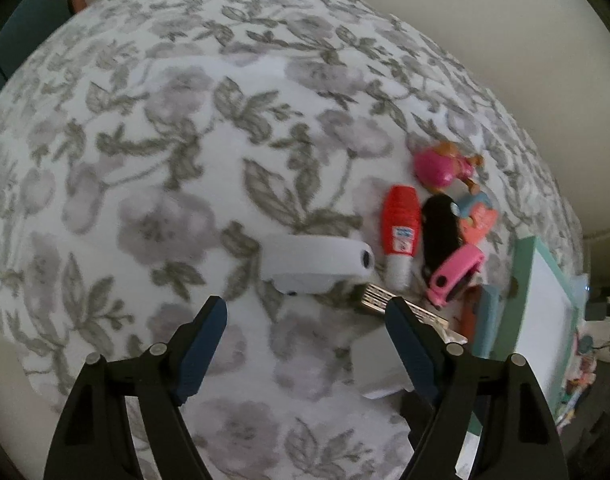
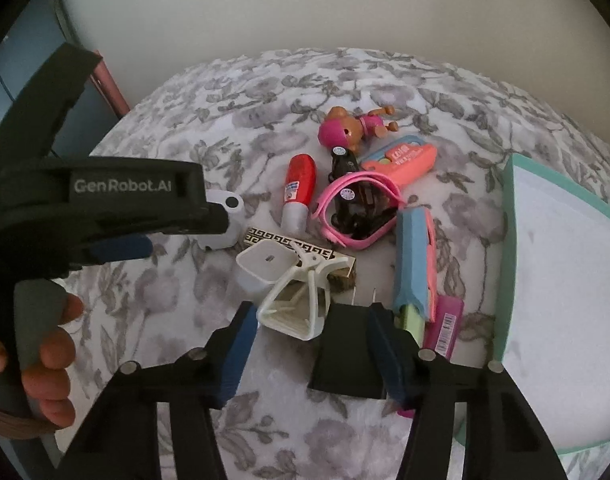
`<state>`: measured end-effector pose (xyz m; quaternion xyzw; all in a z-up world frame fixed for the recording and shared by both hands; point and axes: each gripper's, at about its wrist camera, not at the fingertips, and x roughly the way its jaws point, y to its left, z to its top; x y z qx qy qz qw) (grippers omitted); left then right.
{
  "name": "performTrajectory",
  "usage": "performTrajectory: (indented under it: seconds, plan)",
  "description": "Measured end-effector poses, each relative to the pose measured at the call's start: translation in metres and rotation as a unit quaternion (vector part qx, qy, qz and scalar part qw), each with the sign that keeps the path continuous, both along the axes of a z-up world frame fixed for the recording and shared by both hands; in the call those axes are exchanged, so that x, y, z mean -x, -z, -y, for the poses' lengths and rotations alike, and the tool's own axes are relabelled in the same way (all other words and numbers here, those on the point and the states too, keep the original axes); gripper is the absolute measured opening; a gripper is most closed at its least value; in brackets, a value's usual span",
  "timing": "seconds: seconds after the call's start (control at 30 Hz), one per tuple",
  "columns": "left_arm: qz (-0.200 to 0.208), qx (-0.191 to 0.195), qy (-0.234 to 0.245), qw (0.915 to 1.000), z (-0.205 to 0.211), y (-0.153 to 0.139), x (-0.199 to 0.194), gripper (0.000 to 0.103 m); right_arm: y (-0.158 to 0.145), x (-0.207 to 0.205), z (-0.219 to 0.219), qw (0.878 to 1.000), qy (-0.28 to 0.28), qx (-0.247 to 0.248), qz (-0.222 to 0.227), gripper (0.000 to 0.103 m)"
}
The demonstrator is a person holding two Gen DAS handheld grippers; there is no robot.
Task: Organize rigid objects
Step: 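Grasp the white charger cube with the left tool while the right tool grasps the white plastic clip, then carry the white charger with the left tool while the right tool carries the clip over the tray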
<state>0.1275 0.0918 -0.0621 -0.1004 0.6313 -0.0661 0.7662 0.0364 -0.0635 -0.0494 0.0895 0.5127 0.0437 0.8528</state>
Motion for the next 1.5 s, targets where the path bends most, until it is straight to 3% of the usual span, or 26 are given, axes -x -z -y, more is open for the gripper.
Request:
performTrajectory:
  seconds: [0.43,0.47,0.53,0.7,1.5]
  plan:
    - [-0.061,0.091,0.003,0.994,0.018,0.019,0.001,0.082,0.004,-0.005,-0.008,1.0,-0.018,-0.004,0.008,0.042]
    - [-0.067,0.099,0.0,0.9928,0.018,0.022,0.001,0.08,0.004,-0.006,-0.008,1.0,-0.019,-0.005,0.009,0.041]
    - [-0.079,0.117,-0.006,0.9899,0.018,0.027,0.003,0.064,0.004,-0.006,-0.008,1.0,-0.02,-0.009,0.009,0.038]
    - [-0.099,0.161,-0.017,0.9818,0.02,0.037,0.005,0.052,0.002,-0.004,-0.004,1.0,-0.016,-0.015,0.009,0.034]
    - [-0.069,0.139,-0.025,0.9876,0.018,0.026,0.004,0.051,0.0,0.0,0.003,0.999,-0.011,-0.032,0.013,0.033]
